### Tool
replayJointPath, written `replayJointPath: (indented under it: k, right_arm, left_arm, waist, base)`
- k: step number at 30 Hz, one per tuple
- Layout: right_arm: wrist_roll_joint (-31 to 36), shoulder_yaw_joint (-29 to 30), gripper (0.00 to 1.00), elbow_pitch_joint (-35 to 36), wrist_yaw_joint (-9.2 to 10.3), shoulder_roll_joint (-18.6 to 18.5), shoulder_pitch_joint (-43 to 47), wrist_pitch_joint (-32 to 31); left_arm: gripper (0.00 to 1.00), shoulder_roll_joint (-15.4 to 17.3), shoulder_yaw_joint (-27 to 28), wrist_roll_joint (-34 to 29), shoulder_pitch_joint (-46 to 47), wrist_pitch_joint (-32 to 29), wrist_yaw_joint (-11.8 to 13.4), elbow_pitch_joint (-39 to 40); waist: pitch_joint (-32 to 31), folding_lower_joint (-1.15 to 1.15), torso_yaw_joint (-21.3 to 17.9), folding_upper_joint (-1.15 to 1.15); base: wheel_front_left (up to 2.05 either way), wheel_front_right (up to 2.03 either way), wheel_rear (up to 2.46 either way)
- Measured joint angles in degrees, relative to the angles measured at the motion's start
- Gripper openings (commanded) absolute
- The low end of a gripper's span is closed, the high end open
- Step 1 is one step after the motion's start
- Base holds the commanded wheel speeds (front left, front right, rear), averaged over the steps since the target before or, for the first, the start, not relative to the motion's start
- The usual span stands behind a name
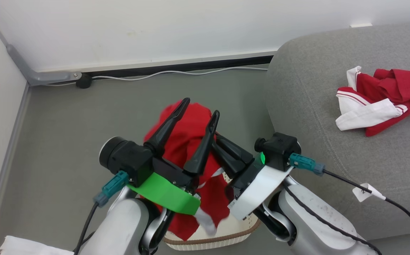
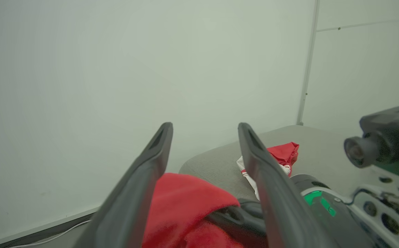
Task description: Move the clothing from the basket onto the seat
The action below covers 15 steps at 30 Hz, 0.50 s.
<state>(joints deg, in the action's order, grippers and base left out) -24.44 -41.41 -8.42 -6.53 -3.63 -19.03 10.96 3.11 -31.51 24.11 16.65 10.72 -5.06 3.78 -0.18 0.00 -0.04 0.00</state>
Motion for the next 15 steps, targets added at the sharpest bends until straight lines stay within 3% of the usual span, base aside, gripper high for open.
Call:
replayJointPath:
  k: [15]
  right_arm:
    - [0.2,5.2,0.0,-4.9,1.38,-1.5,-2.8,1.1]
  left_arm:
    - [1.0,4.6,-4.3,-1.8,-2.4,-2.7,-0.5,0.0]
  waist:
    - [-0.1,0.0,-0.8,0.0]
  base:
    - [0.0,0.0,0.0]
